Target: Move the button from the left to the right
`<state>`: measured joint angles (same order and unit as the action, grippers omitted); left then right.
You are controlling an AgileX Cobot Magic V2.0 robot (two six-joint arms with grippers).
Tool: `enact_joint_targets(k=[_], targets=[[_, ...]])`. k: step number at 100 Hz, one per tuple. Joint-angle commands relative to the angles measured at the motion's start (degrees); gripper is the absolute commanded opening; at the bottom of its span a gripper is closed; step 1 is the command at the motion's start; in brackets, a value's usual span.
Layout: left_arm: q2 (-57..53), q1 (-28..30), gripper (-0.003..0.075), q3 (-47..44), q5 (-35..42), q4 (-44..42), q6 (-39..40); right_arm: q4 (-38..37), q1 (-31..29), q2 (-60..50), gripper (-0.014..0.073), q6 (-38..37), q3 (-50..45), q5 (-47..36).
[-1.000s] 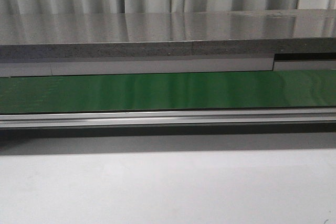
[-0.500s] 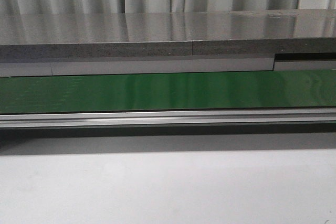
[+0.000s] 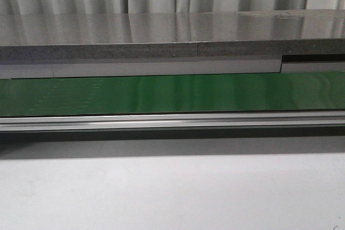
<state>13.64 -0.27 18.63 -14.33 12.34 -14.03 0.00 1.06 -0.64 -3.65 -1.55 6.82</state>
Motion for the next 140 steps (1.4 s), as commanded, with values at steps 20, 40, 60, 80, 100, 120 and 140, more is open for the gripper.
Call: enact_joint_targets(k=[20, 40, 60, 80, 100, 120, 140], targets=[[0.63, -0.38, -0.0020, 1.49, 4.80, 0.64, 0.05, 0.00, -0.19, -0.91, -0.0067, 0.08, 0.83, -4.98], [0.63, -0.38, -0.0020, 1.49, 4.80, -0.18, 0.05, 0.00, -0.19, -0.91, -0.0067, 0.08, 0.83, -4.98], [-0.36, -0.48, -0.0020, 0.42, 6.64, -9.89, 8.99, 0.00, -0.19, -0.91, -0.0067, 0.08, 0.83, -4.98], [-5.57, -0.48, -0.0020, -5.09, 10.42, -15.78, 16.75, 0.00, -0.19, -0.91, -0.0067, 0.08, 0.83, -4.98], [-13.03, -0.48, -0.0020, -11.61, 10.64, -15.99, 16.75, 0.00, -0.19, -0.91, -0.0067, 0.08, 0.83, -4.98], [-15.64, -0.71, -0.0020, -15.93, 11.37, -16.49, 17.87, 0.00, -0.19, -0.91, -0.0067, 0.08, 0.83, -4.91], [-15.64, -1.69, -0.0020, -18.63, 14.33, -16.81, 18.21, 0.00, -0.19, -0.91, -0.0067, 0.08, 0.83, -4.97]])
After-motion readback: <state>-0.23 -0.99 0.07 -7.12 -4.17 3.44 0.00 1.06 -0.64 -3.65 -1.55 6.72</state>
